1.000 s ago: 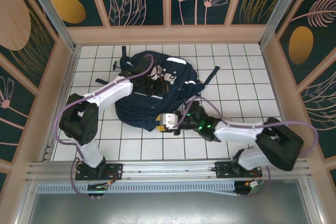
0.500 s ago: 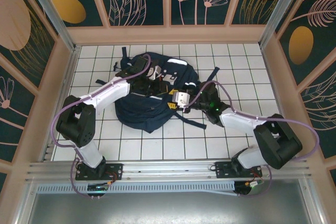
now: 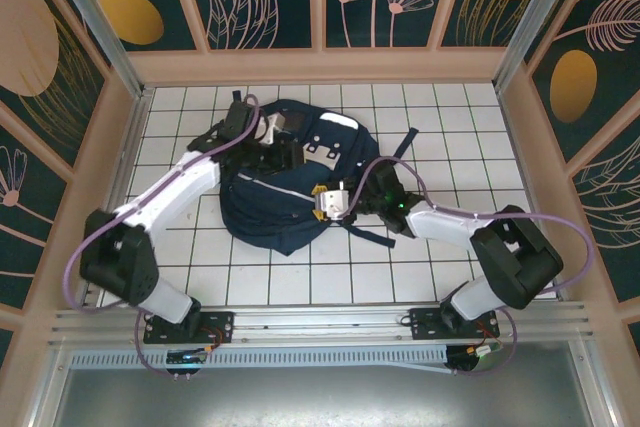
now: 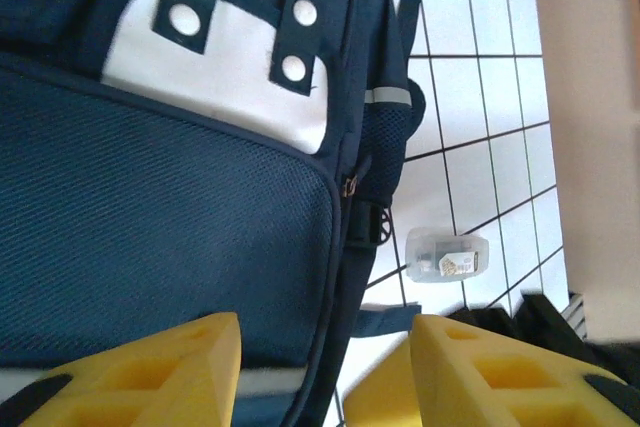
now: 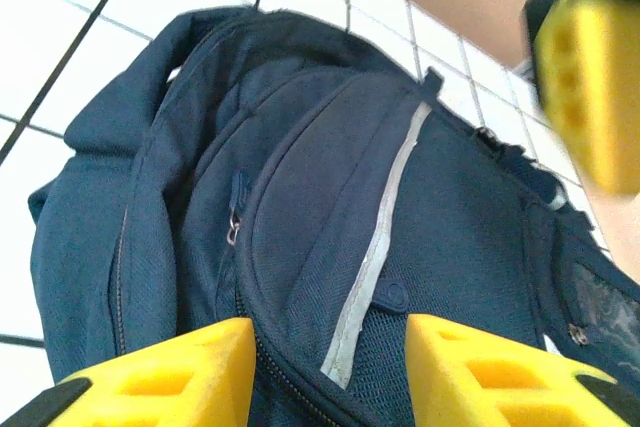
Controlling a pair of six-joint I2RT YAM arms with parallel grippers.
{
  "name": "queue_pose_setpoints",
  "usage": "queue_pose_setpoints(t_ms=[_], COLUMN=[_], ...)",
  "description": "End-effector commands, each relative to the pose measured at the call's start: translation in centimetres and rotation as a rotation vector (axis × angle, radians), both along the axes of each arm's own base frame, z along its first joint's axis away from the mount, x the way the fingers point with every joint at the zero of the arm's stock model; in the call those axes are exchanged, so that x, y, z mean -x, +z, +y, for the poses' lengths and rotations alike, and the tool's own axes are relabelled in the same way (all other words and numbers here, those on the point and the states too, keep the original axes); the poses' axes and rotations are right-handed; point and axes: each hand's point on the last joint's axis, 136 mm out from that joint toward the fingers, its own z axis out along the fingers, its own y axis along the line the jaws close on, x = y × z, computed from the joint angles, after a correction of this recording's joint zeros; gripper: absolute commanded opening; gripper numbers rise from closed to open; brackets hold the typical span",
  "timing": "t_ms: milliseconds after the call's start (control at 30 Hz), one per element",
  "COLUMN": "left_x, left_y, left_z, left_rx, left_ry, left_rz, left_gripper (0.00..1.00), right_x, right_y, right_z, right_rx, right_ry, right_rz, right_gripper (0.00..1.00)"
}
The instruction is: Pack books, pencil case, and school supplies into a backpack
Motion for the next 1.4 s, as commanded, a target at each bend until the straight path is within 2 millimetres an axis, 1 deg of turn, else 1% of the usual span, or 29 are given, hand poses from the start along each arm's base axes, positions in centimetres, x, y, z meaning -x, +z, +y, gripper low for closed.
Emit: queue_pose_setpoints(t_ms=[0,67,167,233,333,400,467,500,533,567,600,633,667,733,800,933,1067,1133,1200,1300,1367], left_x=[3.1,4.6,5.8,6.2,6.3,6.2,6.5,6.6,6.8,6.8,6.8,6.8,6.9,7.2,7.5,7.4,7.1,7.5,8.2,8.3,8.3], left_y=[-1.2,-2.0,-2.8,-3.2,-3.1,-2.9,-2.8,-2.7,-2.5,-2.3,-1.9,-1.6,-1.2,-1.0,-1.2,-2.6,-4.0,-4.4,-4.7,-5.1,-5.5], left_z=[1.8,2.7,3.6,3.9,4.5,4.8,5.0,5.1,5.1,5.3,5.4,5.4,5.3,4.8,4.3,3.4,2.8,2.4,2.1,2.2,2.2], left_rx=[-0.083,-0.111,-0.133,-0.144,-0.166,-0.177,-0.185,-0.192,-0.201,-0.211,-0.22,-0.228,-0.232,-0.243,-0.252,-0.267,-0.258,-0.229,-0.21,-0.23,-0.252], left_ry=[-0.059,-0.078,-0.109,-0.127,-0.134,-0.144,-0.168,-0.186,-0.206,-0.217,-0.227,-0.241,-0.262,-0.338,-0.414,-0.508,-0.544,-0.575,-0.616,-0.64,-0.657], left_rz=[-0.028,-0.04,-0.097,-0.143,-0.235,-0.313,-0.394,-0.432,-0.476,-0.519,-0.56,-0.611,-0.662,-0.76,-0.819,-0.815,-0.803,-0.807,-0.842,-0.933,-0.962], left_gripper=[0.49,0.49,0.49,0.48,0.48,0.47,0.45,0.44,0.43,0.44,0.44,0.44,0.43,0.41,0.4,0.37,0.37,0.37,0.37,0.34,0.33], right_x=[0.3,0.0,0.1,0.0,-0.4,-0.5,-1.1,-1.5,-2.0,-2.2,-2.4,-2.6,-2.5,-2.3,-2.2,-2.5,-2.9,-2.9,-2.9,-2.6,-2.5], right_y=[-3.4,-4.2,-5.1,-5.7,-6.8,-6.9,-6.7,-6.4,-6.0,-5.3,-4.4,-2.9,-1.5,0.7,2.2,3.9,4.1,4.4,4.6,4.7,5.0], right_z=[-0.6,-0.4,0.3,0.7,1.1,1.3,1.4,1.6,1.8,2.1,2.3,2.6,2.7,2.7,2.6,2.4,2.2,2.3,2.4,2.4,2.4], right_rx=[0.194,0.226,0.244,0.267,0.317,0.332,0.318,0.297,0.272,0.242,0.198,0.134,0.075,-0.008,-0.062,-0.127,-0.145,-0.152,-0.157,-0.153,-0.157], right_ry=[0.05,0.038,0.063,0.074,0.07,0.075,0.052,0.028,0.001,-0.015,-0.029,-0.036,-0.03,-0.008,0.01,0.03,0.033,0.043,0.05,0.062,0.069], right_rz=[0.024,0.037,0.035,0.056,0.06,0.052,0.02,-0.005,-0.036,-0.06,-0.063,-0.051,-0.024,0.034,0.069,0.121,0.148,0.16,0.164,0.176,0.177], right_gripper=[0.44,0.44,0.45,0.45,0.45,0.45,0.45,0.44,0.4,0.3,0.15,0.03,0.0,0.0,0.0,0.0,0.0,0.0,0.0,0.0,0.0])
